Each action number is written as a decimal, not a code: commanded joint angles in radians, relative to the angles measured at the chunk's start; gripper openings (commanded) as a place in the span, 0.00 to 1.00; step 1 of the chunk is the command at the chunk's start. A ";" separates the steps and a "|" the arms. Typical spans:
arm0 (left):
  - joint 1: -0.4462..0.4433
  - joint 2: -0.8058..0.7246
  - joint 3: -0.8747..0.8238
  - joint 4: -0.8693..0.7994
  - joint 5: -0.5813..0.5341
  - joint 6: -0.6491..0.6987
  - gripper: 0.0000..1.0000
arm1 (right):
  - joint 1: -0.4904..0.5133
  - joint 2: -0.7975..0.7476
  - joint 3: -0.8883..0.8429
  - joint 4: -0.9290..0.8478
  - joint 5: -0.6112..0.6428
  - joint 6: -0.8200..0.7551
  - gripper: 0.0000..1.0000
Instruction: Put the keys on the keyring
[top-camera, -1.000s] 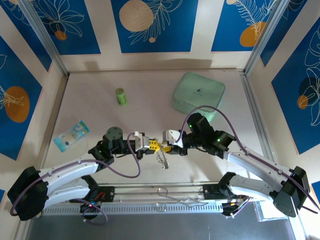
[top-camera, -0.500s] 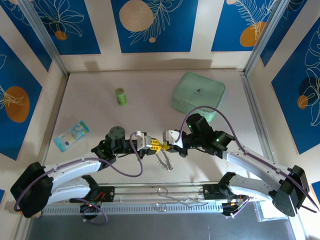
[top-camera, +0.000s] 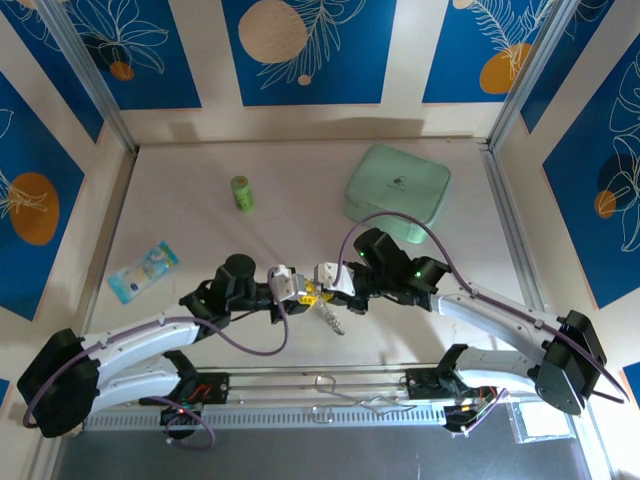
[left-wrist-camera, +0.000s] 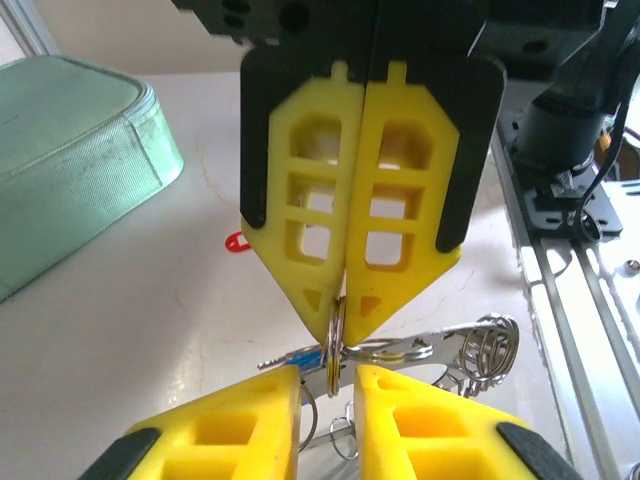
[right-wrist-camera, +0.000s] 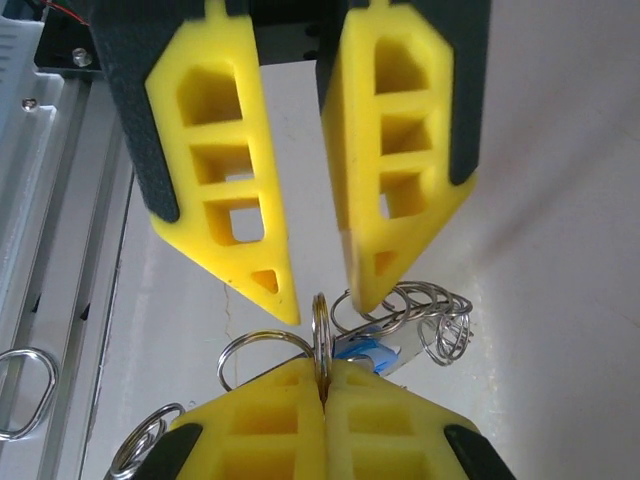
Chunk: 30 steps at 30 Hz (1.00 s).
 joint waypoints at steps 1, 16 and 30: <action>-0.008 -0.001 0.037 -0.054 -0.007 0.017 0.20 | 0.015 0.006 0.040 -0.004 0.025 0.031 0.00; -0.008 0.025 0.055 -0.020 0.028 0.010 0.09 | 0.057 0.057 0.065 -0.019 0.034 0.022 0.00; -0.009 -0.011 -0.047 0.192 0.061 -0.061 0.00 | -0.066 -0.106 -0.069 0.046 -0.124 -0.020 0.37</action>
